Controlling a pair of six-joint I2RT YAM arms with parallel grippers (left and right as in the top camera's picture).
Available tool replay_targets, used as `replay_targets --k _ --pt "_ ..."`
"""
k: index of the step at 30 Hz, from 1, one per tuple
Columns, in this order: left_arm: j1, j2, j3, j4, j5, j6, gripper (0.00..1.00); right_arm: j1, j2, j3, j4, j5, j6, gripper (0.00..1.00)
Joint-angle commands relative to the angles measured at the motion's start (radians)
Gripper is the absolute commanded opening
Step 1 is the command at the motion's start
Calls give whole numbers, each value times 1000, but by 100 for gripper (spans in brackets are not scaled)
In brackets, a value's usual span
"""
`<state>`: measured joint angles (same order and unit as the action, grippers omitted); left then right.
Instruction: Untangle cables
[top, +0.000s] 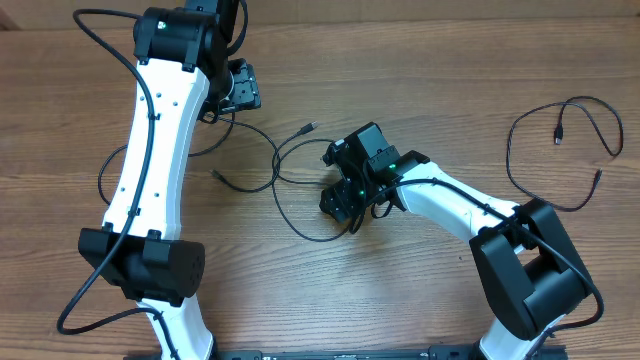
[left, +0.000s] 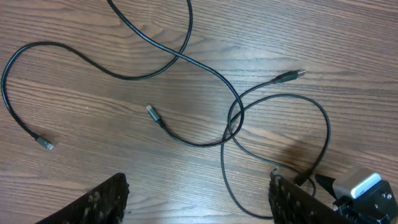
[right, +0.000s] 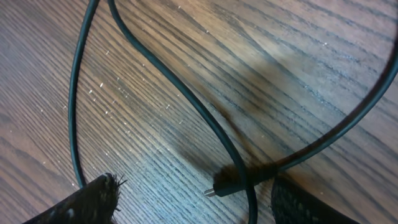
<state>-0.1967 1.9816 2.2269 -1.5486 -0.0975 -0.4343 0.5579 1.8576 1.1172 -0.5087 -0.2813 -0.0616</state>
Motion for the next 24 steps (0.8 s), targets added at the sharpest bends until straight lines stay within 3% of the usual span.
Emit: replay_targets --k 1,7,11,14,21,24 --pt "0 -7 8 -3 -9 24 72 5 5 -5 -8 -4 36 75" --pt "0 -7 8 -5 -9 31 72 5 5 -5 -32 -4 70 69" --pt "0 -7 8 -8 -10 33 72 5 5 -5 -48 -4 70 57" --pt "0 -7 8 -8 -10 39 72 5 5 -6 -55 -4 84 55" --pt "-5 -7 8 -10 -10 39 72 5 5 -6 -66 -4 92 33" --pt "-5 -7 8 -11 -10 39 72 5 5 -6 -80 -3 97 32"
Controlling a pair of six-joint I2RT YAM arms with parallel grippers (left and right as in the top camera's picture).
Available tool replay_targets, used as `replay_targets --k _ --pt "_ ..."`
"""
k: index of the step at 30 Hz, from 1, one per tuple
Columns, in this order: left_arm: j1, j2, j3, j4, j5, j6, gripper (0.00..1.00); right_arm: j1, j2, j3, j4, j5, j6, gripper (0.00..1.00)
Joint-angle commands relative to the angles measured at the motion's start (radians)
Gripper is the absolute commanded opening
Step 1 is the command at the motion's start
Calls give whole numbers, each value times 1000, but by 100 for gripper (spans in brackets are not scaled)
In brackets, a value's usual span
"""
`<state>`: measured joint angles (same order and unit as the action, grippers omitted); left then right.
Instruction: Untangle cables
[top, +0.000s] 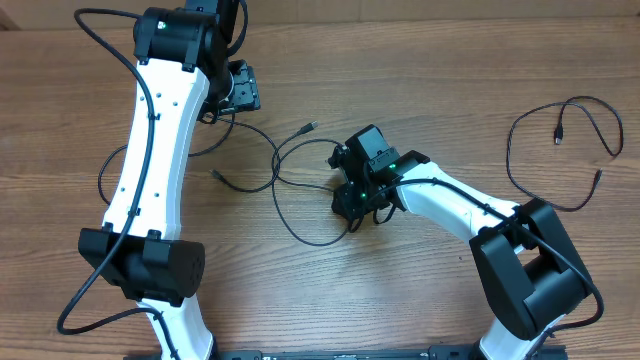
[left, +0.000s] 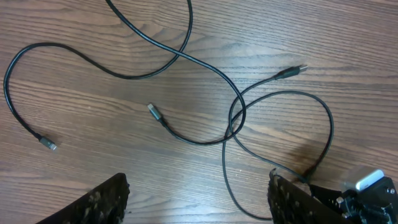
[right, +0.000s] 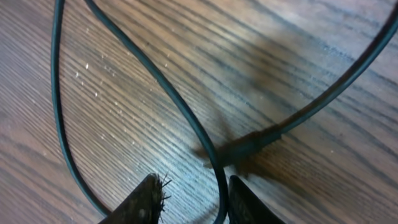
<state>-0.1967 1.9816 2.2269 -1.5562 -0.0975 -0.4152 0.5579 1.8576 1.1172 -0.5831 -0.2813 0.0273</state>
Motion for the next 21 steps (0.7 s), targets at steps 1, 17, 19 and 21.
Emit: replay_targets --k 1,17,19,21 --pt "-5 -7 8 -4 -10 19 72 5 5 -6 -10 -3 11 32" --pt "-6 -7 8 -6 -10 19 72 5 6 -10 -31 -3 11 11" --pt "-6 -7 8 -6 -10 19 72 5 6 -17 -28 -1 11 4" --pt "-6 -7 8 -6 -10 19 72 5 6 -19 -31 14 29 4"
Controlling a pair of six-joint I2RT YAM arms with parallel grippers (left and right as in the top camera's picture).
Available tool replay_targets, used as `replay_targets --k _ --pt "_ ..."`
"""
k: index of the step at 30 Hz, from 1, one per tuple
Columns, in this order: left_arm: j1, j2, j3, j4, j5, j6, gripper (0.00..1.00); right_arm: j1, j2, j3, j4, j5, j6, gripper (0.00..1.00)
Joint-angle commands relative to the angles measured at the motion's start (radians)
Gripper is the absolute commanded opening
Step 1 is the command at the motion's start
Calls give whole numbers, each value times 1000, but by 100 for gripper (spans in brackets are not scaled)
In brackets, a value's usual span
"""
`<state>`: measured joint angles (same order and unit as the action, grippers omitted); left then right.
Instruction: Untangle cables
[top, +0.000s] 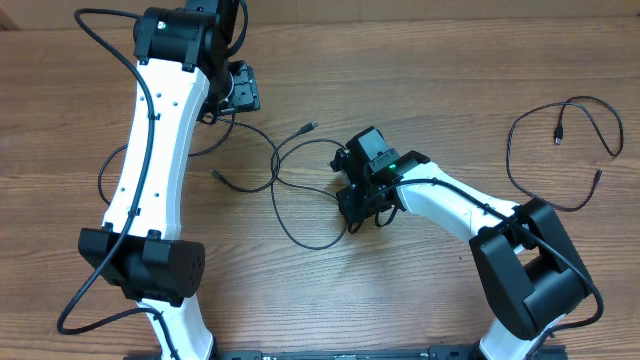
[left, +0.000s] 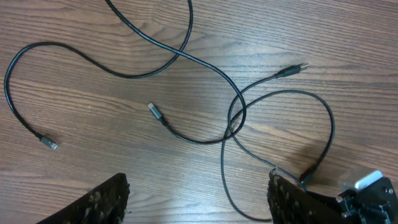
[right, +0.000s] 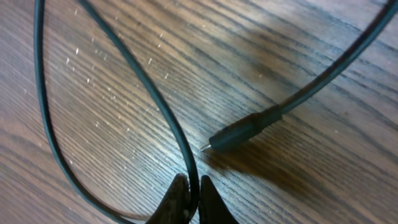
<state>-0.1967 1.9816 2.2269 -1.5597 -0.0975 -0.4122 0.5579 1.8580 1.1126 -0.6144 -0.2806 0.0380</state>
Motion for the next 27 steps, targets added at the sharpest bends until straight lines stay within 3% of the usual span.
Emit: replay_targets --k 1,10,21,27 --pt "-6 -7 8 -3 -10 16 72 5 5 -14 2 28 43 4" --pt "-6 -7 8 -3 -10 24 72 -62 -21 134 -99 143 180 4" --pt "-6 -7 8 2 -11 24 72 -302 -116 715 -508 558 179 4" --pt "-6 -7 8 3 -11 24 71 -457 -130 925 -588 759 178 4"
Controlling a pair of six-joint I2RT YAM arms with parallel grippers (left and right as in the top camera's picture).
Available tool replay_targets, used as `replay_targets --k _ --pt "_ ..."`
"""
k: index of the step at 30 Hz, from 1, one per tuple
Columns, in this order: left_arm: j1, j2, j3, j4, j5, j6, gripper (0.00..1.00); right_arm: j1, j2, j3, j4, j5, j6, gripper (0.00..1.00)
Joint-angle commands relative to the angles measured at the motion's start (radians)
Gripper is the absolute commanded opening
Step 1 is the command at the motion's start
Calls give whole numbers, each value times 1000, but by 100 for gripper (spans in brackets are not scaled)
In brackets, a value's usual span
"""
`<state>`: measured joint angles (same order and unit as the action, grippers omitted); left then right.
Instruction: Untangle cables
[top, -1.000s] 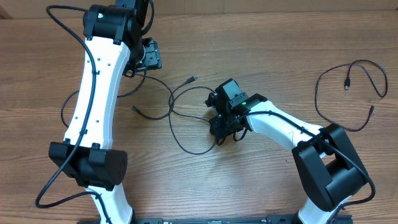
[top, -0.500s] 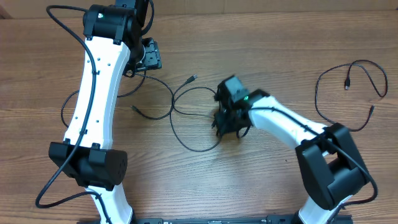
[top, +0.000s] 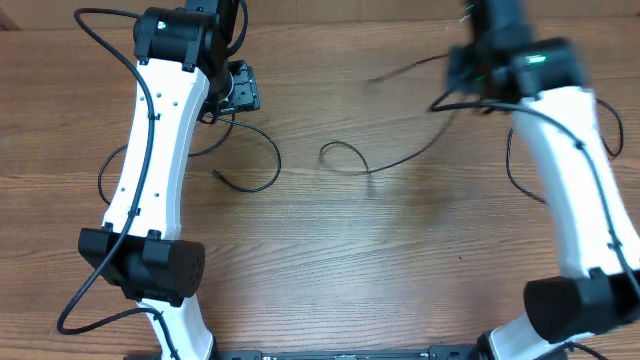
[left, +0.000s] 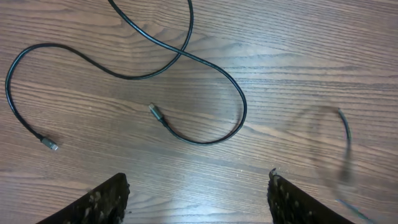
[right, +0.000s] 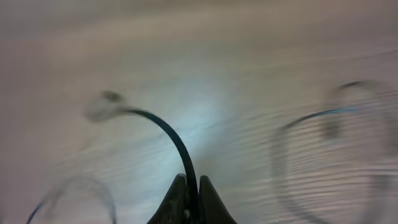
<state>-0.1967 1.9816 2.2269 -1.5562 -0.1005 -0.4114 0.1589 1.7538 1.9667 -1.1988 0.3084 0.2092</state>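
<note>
My right gripper (right: 189, 182) is shut on a thin black cable (right: 169, 134), high over the table's far right (top: 472, 58). That held cable (top: 405, 158) hangs in the air in blurred loops, apart from the other one. A second black cable (left: 205, 142) lies on the wood with one plug (left: 153, 111) in the middle and another plug (left: 48, 144) at the left; overhead it curves below the left gripper (top: 238, 88). The left gripper (left: 198, 177) hovers open above it, holding nothing.
A third black cable (top: 512, 165) lies at the table's right side, partly hidden by the right arm (top: 575, 170). The white left arm (top: 150, 170) stretches along the table's left side. The table (top: 330, 270) is brown wood.
The right arm, shut on the cable low at the table's middle, now stands raised at the far right with the cable. The crossing of the two cables is gone.
The right gripper stood open over a cable loop and plug at the middle, where two cables crossed. Then its fingers stood closer around the cable, then shut on it. Now that cable is lifted away to the right. The left arm stayed put, open.
</note>
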Motion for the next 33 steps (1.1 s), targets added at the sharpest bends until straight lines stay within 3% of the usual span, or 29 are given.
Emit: replay_targets --k 1,11,15,18,22,27,33 --pt "-6 -7 8 0 -7 23 72 -85 -26 92 -3 199 7 4" --pt "-6 -7 8 -2 -7 23 72 -391 -26 149 99 270 2 4" --pt "-6 -7 8 -2 -7 23 72 -473 -26 149 78 -11 1 5" --pt "-6 -7 8 -2 -8 24 71 -491 -25 140 5 -386 -1 25" --pt "-6 -7 8 -2 -8 23 72 -471 -19 96 -118 -682 -113 52" --pt "-6 -7 8 -3 -8 24 72 -392 -5 -39 -196 -647 -245 75" --pt "-6 -7 8 -2 -8 23 72 -327 28 -277 -104 -571 -244 79"
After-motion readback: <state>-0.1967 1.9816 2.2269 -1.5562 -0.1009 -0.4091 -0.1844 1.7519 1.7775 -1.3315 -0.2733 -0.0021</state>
